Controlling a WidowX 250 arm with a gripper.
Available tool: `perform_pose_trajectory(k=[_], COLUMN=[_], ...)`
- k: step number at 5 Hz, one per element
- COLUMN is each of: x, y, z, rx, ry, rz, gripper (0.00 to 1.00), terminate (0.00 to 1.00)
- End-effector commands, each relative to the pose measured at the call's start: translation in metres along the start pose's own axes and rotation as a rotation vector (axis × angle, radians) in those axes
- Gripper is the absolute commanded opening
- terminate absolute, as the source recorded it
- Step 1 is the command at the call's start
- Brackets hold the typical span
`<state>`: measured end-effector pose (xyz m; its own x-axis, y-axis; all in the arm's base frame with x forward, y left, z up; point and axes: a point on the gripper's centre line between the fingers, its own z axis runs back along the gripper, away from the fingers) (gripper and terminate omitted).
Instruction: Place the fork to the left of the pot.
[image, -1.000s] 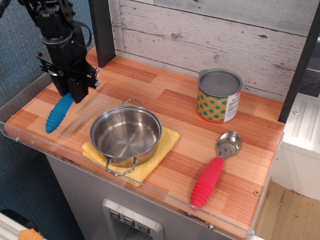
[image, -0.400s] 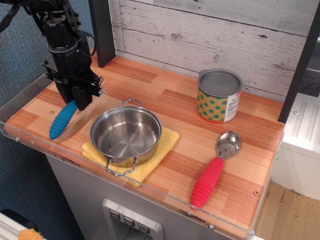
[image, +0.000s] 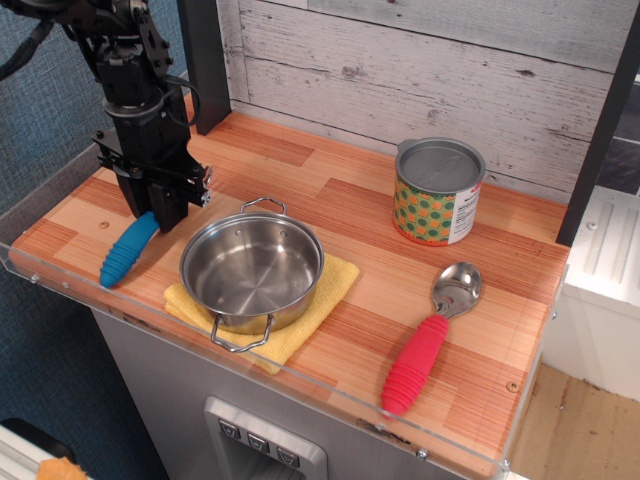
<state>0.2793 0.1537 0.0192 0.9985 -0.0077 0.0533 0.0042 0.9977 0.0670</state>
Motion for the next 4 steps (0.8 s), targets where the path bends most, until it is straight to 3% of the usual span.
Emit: perform_pose_trajectory(k=[1,3,4], x=[-0.005,-0.005,-0.004], y=[0.005,0.006,0.009], z=[0.017,0.028,0.045], rx=[-0.027,0.009,0.027], ry=[-0.063,-0.083,-0.115], rz=[-0.025,-0.013,-0.008], gripper=[1.0,1.0,1.0], terminate=[0.0,0.0,0.0])
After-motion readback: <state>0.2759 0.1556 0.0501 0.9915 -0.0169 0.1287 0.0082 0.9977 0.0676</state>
